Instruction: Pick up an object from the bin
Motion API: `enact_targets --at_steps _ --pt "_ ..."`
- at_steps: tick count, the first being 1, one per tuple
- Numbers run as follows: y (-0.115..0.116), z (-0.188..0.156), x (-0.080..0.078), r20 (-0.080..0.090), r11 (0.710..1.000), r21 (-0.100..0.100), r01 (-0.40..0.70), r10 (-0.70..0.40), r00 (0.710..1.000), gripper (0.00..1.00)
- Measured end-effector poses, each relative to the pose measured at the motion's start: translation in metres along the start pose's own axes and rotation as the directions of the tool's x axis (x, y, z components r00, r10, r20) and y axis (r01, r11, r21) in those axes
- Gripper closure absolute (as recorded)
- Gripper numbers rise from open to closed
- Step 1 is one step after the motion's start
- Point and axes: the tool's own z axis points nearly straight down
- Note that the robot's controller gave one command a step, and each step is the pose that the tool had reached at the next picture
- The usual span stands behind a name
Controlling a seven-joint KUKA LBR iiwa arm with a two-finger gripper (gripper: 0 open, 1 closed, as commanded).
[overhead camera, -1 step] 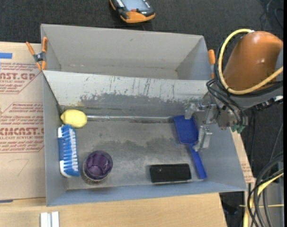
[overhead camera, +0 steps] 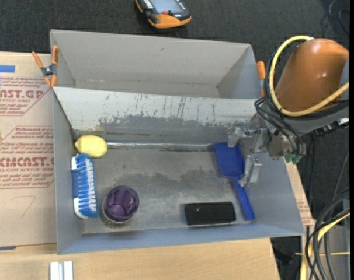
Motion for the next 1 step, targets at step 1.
enact_targets --at_steps 1 --pt "-0.0001 0.004 0.0024 0.004 0.999 0.001 0.038 -0.038 0.999 0.0"
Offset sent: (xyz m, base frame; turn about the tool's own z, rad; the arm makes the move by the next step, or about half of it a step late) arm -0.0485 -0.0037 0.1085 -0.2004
